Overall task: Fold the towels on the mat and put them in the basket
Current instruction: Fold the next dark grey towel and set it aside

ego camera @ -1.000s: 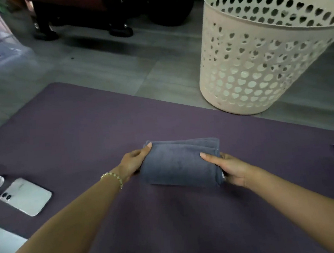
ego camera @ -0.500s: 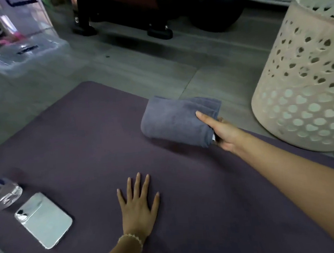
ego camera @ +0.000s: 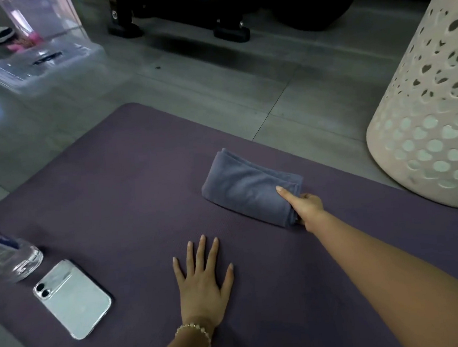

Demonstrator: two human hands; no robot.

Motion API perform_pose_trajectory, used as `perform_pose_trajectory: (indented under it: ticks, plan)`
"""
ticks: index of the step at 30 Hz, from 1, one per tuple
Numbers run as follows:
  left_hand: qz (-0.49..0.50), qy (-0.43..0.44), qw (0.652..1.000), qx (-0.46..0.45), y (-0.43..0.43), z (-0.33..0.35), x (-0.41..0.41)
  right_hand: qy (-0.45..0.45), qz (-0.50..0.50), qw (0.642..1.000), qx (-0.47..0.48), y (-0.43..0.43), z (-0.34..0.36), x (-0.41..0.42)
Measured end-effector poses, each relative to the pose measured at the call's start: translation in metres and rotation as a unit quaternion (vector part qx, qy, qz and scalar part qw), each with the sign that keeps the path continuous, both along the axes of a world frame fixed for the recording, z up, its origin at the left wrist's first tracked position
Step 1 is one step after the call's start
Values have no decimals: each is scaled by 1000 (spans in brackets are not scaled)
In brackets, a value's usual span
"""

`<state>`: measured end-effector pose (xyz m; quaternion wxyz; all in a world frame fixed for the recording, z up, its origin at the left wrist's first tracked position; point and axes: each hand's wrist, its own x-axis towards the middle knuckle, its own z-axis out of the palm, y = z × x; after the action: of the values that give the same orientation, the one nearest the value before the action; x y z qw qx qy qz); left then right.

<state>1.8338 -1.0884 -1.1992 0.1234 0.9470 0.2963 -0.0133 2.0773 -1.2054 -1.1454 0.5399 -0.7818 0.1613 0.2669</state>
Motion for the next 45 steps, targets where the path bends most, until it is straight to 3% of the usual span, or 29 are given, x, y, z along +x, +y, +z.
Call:
perform_pose_trajectory:
  ticks: [7, 11, 14, 18, 23, 29, 34, 39, 45]
  plan:
    - [-1, 12, 1000, -2, -1, 5, 2, 17, 32, 998, 44, -33, 24, -22]
    - [2, 58, 998, -22, -13, 23, 10, -2, 99, 995, 0, -79, 50, -30]
    - [-43, 34, 997, -46, -42, 46, 19, -34, 140, 989, -39, -127, 71, -34]
    - [-152, 43, 984, -85, -111, 72, 40, -100, 174, 973, -115, -215, 96, -42]
    - [-291, 53, 954, -48, -206, 117, 82, -121, 210, 947, -210, -353, 130, -57]
    - [-387, 37, 920, -49, -336, 161, 131, -156, 179, 917, -322, -522, 167, -84]
    - [-466, 62, 880, -64, -453, 181, 150, -196, 115, 906, -358, -627, 180, -109]
    - [-444, 96, 859, -236, -550, 173, 147, -184, 99, 898, -388, -680, 175, -130]
    - [-346, 137, 788, -491, -632, 149, 136, -232, 66, 889, -390, -698, 159, -129]
